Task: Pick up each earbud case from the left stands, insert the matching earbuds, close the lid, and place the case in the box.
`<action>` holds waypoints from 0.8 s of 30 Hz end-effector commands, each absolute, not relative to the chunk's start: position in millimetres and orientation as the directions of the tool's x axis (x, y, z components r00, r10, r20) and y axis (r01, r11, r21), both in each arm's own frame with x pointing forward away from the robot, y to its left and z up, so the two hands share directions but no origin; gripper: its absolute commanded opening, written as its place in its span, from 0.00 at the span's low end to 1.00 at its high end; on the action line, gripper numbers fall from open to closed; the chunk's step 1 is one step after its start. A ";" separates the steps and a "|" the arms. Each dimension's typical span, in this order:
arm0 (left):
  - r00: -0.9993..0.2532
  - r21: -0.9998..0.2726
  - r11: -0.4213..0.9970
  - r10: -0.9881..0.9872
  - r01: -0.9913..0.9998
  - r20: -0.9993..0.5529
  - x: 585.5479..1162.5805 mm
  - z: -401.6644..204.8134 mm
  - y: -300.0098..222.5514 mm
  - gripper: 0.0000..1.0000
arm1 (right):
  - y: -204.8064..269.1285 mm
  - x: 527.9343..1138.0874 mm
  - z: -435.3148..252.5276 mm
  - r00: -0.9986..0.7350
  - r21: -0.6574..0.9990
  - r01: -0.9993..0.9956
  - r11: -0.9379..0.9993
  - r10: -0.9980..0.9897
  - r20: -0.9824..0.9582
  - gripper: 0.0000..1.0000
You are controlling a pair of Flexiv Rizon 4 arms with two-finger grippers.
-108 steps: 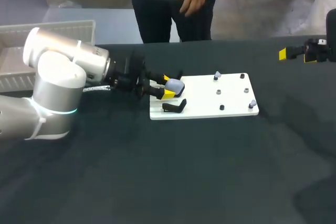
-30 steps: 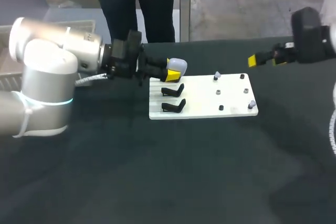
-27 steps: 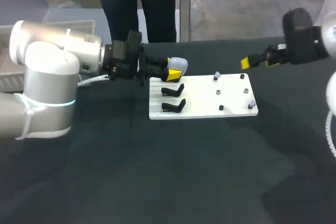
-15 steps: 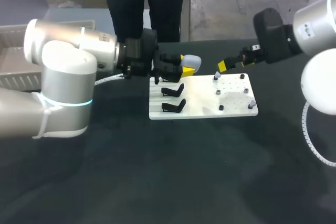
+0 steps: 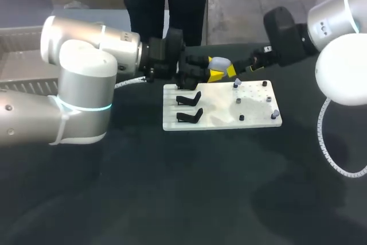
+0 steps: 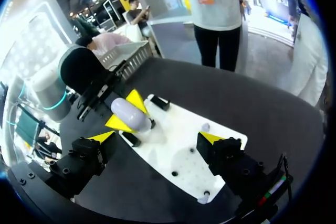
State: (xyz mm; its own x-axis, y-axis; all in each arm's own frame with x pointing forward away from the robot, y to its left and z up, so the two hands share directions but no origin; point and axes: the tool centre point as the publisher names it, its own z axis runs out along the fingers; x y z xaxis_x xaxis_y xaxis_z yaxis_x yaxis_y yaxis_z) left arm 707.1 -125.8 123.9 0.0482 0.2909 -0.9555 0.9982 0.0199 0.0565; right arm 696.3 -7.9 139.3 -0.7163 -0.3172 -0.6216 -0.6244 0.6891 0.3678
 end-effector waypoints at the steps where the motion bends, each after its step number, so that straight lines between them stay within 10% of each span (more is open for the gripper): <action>1: 0.055 0.059 0.004 0.276 0.998 -0.959 704.1 125.5 -127.2 0.00 | -8.0 702.2 140.0 -0.715 0.405 -0.643 0.650 -0.320 -0.622 1.00; 24: 0.059 0.064 0.044 0.097 0.997 -0.994 682.4 138.8 -116.7 0.00 | -35.2 690.0 157.8 -0.711 0.263 -0.583 0.769 -0.326 -0.623 1.00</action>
